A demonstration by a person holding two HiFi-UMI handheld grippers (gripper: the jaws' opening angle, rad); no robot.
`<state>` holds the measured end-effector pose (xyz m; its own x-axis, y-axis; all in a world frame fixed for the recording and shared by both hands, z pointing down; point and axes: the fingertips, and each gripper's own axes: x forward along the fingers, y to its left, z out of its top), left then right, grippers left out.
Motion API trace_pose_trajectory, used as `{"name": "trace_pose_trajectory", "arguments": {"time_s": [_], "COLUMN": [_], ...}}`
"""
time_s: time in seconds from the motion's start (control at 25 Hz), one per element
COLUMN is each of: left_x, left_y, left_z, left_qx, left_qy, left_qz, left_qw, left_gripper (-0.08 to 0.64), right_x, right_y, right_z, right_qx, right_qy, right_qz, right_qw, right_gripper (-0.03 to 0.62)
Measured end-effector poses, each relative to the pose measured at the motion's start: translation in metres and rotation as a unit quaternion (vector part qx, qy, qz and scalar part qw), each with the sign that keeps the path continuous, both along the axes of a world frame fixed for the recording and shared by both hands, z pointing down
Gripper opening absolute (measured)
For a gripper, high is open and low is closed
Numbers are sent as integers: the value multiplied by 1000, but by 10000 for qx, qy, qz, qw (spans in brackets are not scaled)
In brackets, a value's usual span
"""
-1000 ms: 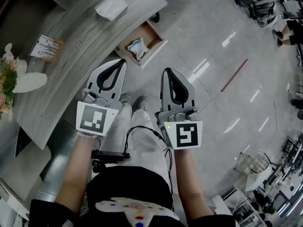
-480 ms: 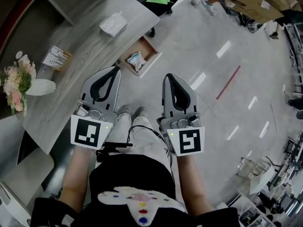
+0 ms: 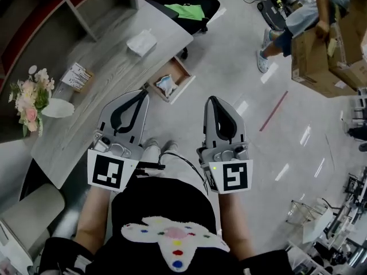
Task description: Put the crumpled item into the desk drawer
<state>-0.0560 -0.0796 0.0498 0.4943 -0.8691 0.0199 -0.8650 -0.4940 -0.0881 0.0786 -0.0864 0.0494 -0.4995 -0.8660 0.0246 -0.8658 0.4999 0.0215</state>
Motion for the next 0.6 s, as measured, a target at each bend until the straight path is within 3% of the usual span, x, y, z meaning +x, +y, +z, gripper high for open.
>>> {"name": "trace_pose_trajectory", "arguments": {"time_s": [0.6], "left_x": [-8], "left_y": [3], "left_z": [-21], "left_qx": [166], "left_qy": [30], "left_qz": [-163], "left_qw": [9997], "left_gripper": [12], "right_x": [-4], "right_y": [7], "right_z": [-20], "right_qx": [318], "right_qy": [345], "right_qz": [-214], "right_qw": [9987], "right_gripper": [5]}}
